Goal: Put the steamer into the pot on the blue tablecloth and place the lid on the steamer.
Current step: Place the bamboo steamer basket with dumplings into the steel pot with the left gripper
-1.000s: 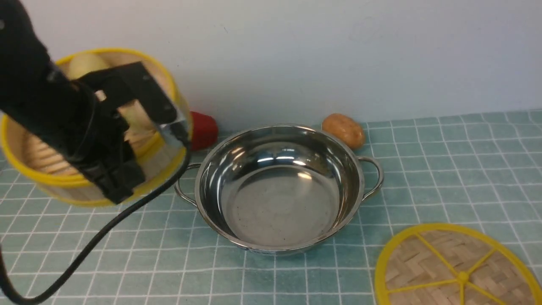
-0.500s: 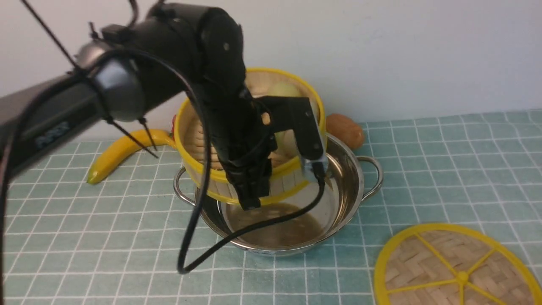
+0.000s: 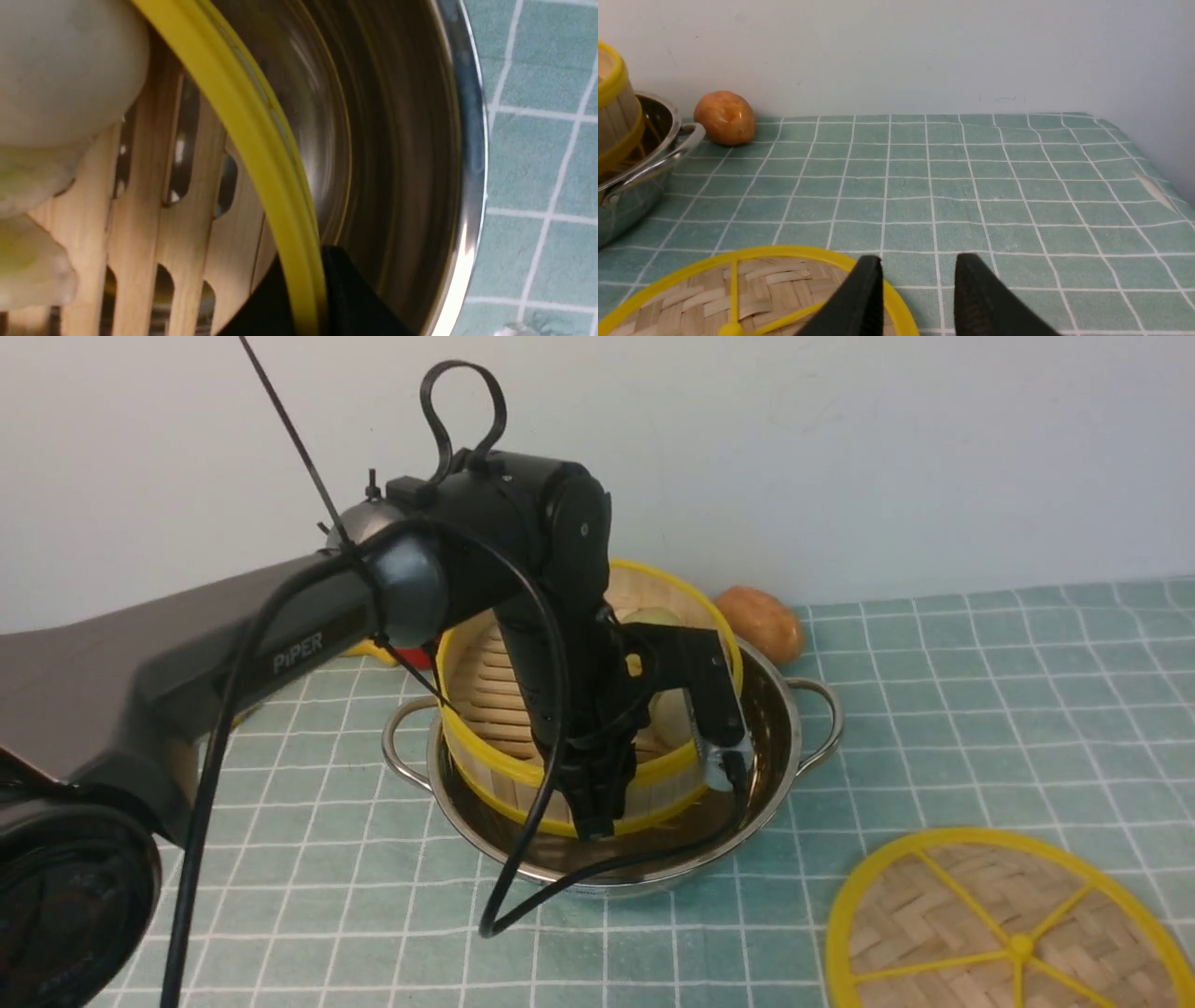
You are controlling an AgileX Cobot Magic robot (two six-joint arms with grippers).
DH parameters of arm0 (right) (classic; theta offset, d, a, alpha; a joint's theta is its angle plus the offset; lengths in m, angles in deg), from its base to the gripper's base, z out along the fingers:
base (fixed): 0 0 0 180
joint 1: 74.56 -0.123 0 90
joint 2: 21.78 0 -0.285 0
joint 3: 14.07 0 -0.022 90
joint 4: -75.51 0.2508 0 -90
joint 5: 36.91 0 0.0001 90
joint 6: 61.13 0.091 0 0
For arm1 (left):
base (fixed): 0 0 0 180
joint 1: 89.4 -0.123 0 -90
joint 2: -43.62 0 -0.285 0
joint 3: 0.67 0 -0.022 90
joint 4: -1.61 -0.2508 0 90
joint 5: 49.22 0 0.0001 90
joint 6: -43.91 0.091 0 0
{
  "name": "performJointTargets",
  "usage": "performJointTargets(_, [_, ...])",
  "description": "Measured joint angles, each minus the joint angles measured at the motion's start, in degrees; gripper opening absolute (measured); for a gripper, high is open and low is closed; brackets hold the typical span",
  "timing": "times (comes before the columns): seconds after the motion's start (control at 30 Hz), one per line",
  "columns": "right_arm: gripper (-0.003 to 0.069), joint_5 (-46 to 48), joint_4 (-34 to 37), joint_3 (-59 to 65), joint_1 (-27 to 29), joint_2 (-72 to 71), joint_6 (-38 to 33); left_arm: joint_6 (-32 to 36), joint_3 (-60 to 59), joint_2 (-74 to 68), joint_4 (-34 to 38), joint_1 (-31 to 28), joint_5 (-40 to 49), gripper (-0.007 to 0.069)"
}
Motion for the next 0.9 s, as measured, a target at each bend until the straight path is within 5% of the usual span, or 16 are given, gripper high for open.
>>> performJointTargets(0.17, [0.0242,0.00,0.00,0.00,0.00,0.00,0.00,0.63,-0.02,-1.74,5.18,0.21,0.09,0.0030])
performJointTargets(0.73, [0.0242,0.00,0.00,0.00,0.00,0.00,0.00,0.63,-0.09,-3.74,4.90,0.32,-0.72,0.0042])
performJointTargets(0.9, [0.0242,0.00,0.00,0.00,0.00,0.00,0.00,0.15,-0.09,-3.74,5.08,0.37,-1.18,0.0165])
